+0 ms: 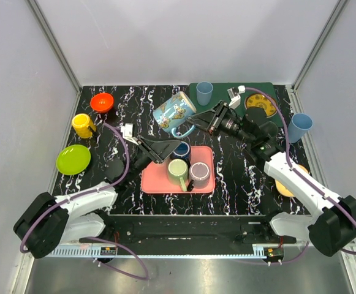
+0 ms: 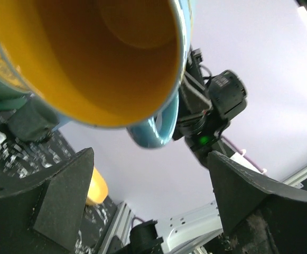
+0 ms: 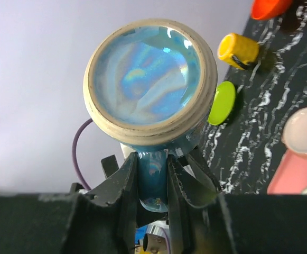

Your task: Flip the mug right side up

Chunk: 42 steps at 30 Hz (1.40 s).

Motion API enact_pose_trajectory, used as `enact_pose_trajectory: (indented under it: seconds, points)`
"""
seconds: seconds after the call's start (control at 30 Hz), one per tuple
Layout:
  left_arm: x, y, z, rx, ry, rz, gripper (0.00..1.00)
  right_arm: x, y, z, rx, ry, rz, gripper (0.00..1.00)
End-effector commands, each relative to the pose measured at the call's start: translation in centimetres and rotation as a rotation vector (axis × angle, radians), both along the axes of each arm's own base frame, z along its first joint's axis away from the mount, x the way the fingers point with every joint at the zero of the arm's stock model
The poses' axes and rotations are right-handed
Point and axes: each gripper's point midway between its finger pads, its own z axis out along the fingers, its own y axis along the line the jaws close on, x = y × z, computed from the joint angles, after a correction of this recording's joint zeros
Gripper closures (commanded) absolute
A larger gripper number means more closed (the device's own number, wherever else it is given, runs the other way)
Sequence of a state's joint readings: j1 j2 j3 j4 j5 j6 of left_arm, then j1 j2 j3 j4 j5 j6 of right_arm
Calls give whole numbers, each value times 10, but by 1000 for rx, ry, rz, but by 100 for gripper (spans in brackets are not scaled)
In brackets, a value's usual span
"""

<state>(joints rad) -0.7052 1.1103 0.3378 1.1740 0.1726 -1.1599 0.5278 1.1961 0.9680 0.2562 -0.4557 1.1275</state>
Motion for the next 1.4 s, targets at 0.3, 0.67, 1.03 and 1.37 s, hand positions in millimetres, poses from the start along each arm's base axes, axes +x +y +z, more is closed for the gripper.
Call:
enact_pose_trajectory:
  seconds: [0.3,0.67,1.03,1.37]
  points:
    - [-3,0,122,-290,-301,-34,23,-48,-5,53,154,-203,160,100]
    - [5,-7,139,-333,-339,-77,62,-66,-4,21,73,-189,242,100]
    - [-9,-3,133,-263,-374,-151,100,-74,-6,17,-4,-211,266,84]
    - [34,-7,117,199,-281,103,100,-41,-57,-8,-435,-178,-64,13]
